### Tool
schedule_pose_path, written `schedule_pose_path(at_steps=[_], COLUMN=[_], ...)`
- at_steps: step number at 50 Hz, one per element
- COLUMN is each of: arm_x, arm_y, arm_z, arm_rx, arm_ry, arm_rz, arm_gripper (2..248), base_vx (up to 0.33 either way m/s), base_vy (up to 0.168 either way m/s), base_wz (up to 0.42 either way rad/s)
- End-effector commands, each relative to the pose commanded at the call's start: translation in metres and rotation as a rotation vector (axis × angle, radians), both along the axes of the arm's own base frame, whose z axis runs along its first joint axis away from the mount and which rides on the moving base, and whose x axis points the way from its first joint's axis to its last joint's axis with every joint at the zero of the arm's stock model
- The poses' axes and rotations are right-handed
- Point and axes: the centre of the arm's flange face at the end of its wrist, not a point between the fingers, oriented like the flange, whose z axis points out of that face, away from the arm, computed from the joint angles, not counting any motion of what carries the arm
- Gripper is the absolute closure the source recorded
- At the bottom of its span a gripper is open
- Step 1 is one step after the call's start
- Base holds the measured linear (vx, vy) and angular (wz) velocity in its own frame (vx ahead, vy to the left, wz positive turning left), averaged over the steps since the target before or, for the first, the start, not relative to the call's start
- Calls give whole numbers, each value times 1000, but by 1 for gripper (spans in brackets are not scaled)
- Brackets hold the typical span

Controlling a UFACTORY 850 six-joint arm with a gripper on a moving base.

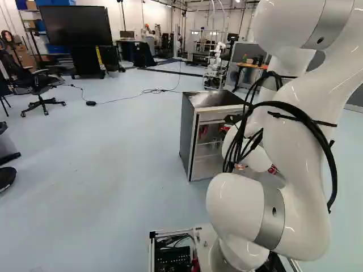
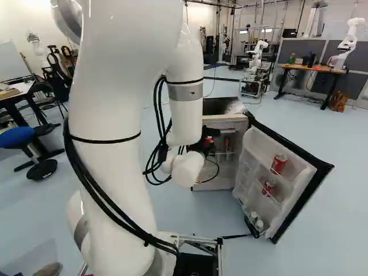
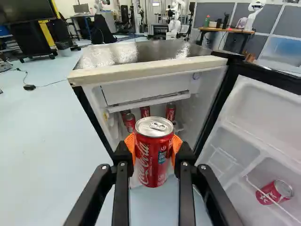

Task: Grab a drink from the fridge

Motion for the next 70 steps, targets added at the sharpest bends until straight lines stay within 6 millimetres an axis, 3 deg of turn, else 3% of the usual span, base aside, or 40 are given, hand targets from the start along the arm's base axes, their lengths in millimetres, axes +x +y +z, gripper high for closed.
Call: schedule_pose_path(at_steps=[23, 70], arm_x=[-1, 37], arm_y=[1, -4], arm_z=[23, 67], arm_rx=[-31, -100], arm_ry=[-52, -173], arm_rz=[3, 41], arm_gripper=[155, 155], base_vx=[0, 0], base_vy=[0, 0], base_wz=[0, 0])
